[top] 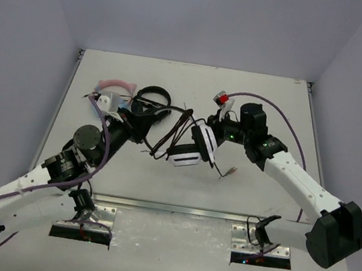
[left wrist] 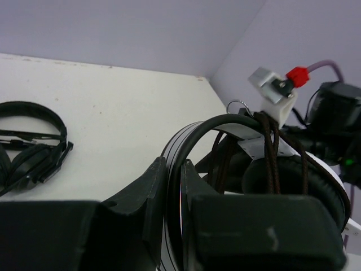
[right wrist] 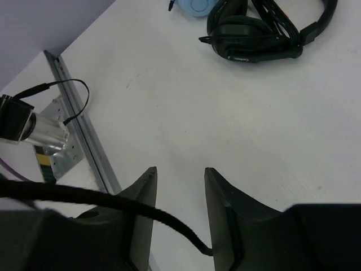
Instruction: Wrap the headphones
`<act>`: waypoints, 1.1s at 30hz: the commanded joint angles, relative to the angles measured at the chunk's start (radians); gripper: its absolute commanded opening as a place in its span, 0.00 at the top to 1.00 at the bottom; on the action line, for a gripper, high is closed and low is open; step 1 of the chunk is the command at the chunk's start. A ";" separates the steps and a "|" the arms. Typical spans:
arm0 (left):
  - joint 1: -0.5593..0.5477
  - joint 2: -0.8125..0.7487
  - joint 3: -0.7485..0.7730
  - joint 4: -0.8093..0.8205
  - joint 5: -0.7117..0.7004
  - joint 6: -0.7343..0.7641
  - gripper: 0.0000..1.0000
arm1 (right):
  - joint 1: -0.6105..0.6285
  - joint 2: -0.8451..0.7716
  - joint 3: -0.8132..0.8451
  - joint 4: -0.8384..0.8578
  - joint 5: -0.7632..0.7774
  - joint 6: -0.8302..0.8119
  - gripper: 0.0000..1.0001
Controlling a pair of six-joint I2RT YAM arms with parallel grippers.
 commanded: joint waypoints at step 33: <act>-0.008 0.218 0.413 0.252 -0.443 -0.239 1.00 | 0.341 0.301 -0.413 1.582 -0.075 0.692 0.77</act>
